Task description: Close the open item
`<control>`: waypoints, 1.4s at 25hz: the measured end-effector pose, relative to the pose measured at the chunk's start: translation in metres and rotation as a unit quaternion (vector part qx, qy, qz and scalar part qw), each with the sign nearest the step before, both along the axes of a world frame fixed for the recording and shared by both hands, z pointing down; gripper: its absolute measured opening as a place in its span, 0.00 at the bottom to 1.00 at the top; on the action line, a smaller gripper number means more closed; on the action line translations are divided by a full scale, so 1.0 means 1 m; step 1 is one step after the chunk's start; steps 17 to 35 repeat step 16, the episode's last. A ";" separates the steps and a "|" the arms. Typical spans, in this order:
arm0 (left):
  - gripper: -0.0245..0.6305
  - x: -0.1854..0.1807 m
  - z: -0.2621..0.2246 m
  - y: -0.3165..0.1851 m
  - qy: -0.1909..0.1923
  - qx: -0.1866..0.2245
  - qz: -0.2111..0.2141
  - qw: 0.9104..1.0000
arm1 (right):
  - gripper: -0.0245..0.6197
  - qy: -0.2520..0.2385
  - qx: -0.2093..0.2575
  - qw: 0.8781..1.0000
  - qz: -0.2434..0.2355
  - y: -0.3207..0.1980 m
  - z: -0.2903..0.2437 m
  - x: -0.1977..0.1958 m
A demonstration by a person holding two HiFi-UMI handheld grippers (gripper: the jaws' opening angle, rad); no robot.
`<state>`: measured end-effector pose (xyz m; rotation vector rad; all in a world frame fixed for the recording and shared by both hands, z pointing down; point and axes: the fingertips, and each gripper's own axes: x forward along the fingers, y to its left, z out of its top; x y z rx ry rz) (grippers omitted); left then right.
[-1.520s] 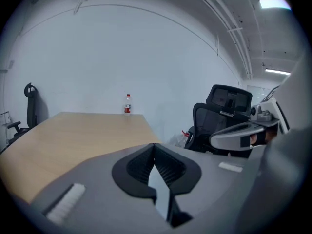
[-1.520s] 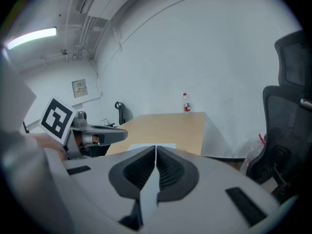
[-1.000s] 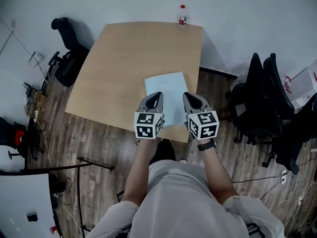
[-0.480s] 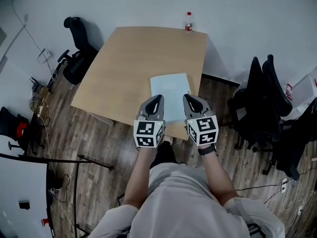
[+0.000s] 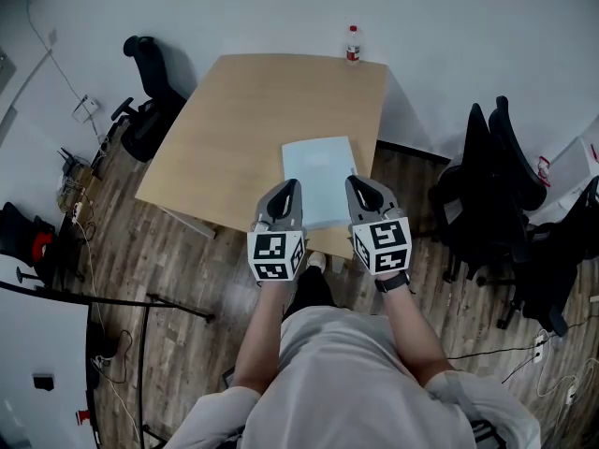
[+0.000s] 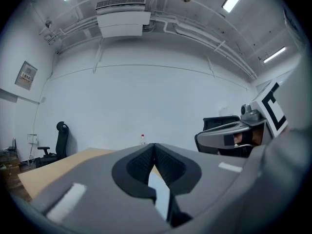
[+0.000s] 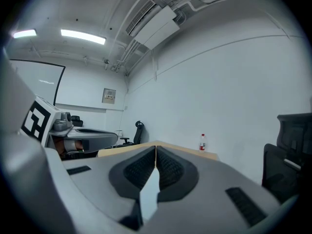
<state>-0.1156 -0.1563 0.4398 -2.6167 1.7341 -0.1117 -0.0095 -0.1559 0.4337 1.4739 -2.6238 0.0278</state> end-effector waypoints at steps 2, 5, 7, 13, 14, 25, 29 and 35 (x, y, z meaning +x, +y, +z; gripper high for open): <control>0.05 0.002 -0.003 0.001 -0.002 0.006 0.002 1.000 | 0.06 0.001 0.002 1.000 0.002 0.001 -0.001 0.001; 0.05 0.003 -0.006 0.002 -0.002 0.008 0.005 1.000 | 0.06 0.001 0.003 1.000 0.002 0.002 -0.003 0.000; 0.05 0.004 -0.007 0.001 -0.002 0.007 0.008 1.000 | 0.06 0.000 0.002 1.000 0.002 0.001 -0.003 0.000; 0.05 0.000 -0.001 -0.005 -0.003 -0.002 0.013 1.000 | 0.06 -0.003 -0.005 1.000 0.006 -0.004 0.001 -0.002; 0.05 0.000 0.000 -0.007 -0.004 -0.004 0.014 1.000 | 0.06 -0.004 -0.007 1.000 0.007 -0.007 0.003 -0.002; 0.05 -0.001 0.003 -0.013 -0.004 -0.007 0.015 1.000 | 0.06 -0.006 -0.012 1.000 0.009 -0.012 0.006 -0.003; 0.05 -0.001 0.003 -0.013 -0.004 -0.007 0.015 1.000 | 0.06 -0.006 -0.012 1.000 0.009 -0.012 0.006 -0.003; 0.05 -0.001 0.003 -0.013 -0.004 -0.007 0.015 1.000 | 0.06 -0.006 -0.012 1.000 0.009 -0.012 0.006 -0.003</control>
